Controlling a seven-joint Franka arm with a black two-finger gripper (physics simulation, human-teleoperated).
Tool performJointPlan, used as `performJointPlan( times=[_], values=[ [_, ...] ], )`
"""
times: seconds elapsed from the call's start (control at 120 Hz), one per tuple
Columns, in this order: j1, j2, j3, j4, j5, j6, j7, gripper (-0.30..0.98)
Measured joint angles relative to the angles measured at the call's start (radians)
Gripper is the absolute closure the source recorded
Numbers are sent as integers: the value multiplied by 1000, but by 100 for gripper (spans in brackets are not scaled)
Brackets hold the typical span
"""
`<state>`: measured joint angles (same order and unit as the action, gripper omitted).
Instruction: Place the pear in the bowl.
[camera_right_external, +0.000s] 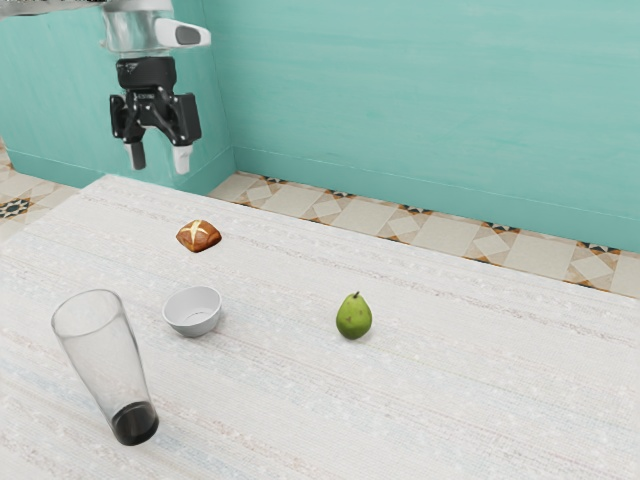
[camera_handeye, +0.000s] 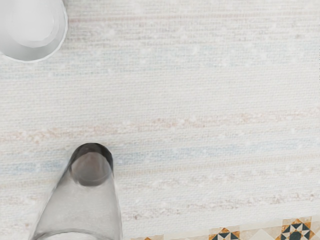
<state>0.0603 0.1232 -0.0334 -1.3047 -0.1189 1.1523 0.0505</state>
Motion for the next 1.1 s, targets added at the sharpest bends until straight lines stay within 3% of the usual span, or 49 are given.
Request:
performJointPlan(
  times=[0.158, 0.392, 0.592, 0.783, 1.008, 1.1],
  values=[
    [3, 3, 1, -22, 7, 163, 14, 2],
    [-146, -98, -3, -465, 42, 504, -17, 2],
    [-285, -30, -4, -621, 120, 808, -120, 2],
    [-335, 100, -3, -640, 163, 1050, -266, 2],
    [-363, 213, 1, -592, 182, 1190, -459, 2],
    [-357, 251, 12, -585, 232, 1253, -537, 2]
  ],
)
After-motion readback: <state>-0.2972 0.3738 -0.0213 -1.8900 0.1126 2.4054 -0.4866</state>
